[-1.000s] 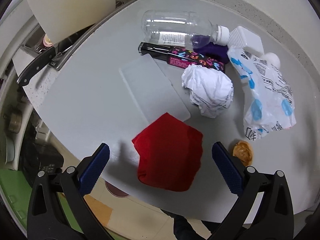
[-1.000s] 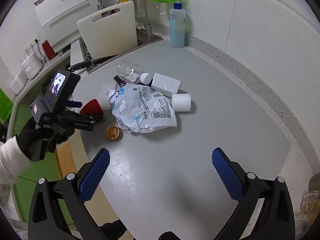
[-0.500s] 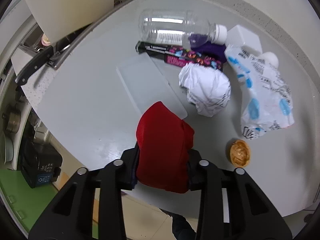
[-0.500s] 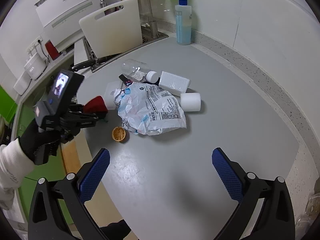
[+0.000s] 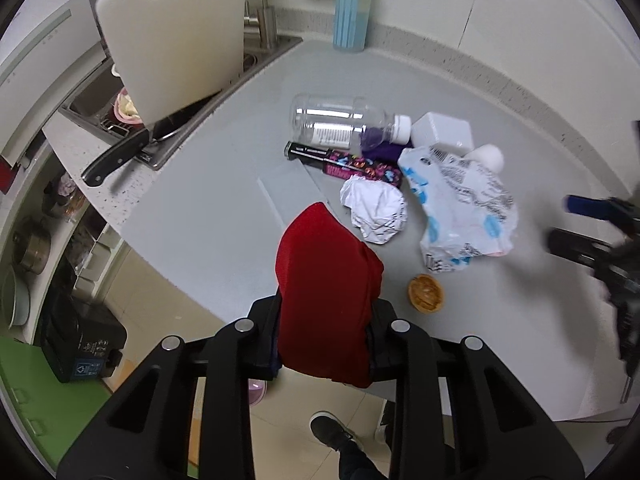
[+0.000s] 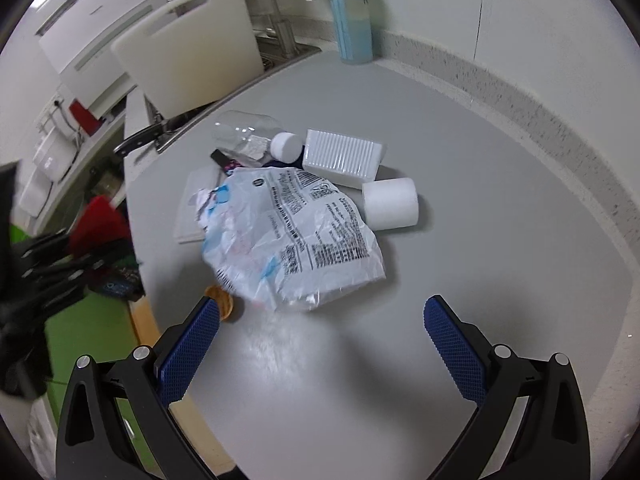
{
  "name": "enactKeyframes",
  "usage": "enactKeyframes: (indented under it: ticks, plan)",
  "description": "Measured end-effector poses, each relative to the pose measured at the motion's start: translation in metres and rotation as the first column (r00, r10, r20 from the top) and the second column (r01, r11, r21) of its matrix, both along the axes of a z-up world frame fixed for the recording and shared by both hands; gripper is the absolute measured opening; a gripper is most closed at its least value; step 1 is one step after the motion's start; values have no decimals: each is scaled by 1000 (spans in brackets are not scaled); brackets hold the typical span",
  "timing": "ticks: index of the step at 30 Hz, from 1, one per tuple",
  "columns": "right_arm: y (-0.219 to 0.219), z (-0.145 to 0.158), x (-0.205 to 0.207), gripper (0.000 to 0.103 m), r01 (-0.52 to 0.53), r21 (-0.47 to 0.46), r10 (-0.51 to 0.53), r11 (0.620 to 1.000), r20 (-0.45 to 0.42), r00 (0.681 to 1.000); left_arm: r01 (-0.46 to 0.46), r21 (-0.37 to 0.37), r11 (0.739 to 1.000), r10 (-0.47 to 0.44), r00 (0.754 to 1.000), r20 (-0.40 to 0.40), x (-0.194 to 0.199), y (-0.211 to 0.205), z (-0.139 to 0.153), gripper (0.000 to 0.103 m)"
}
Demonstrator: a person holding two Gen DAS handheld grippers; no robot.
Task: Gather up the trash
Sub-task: 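Grasp the crumpled white plastic bag with the right tool while the left holds the red cloth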
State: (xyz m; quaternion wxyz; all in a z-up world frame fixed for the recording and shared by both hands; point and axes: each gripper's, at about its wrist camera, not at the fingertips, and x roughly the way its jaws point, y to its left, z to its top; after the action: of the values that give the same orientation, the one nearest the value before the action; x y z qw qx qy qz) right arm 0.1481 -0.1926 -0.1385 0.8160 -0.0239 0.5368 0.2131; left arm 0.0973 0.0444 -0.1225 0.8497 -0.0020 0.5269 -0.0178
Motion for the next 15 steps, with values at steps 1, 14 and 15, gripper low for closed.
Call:
enactKeyframes:
  ticks: [1, 14, 15]
  plan:
    - [2, -5, 4, 98, 4, 3, -4, 1000, -12, 1000, -3, -3, 1000, 3, 1000, 10, -4, 0, 5, 29]
    - [17, -47, 39, 95, 48, 43, -41, 998, -144, 989, -28, -21, 999, 28, 999, 42, -24, 10, 18, 29]
    - [19, -48, 39, 85, 46, 39, -39, 998, -148, 988, -30, -21, 999, 31, 999, 40, -25, 11, 17, 29]
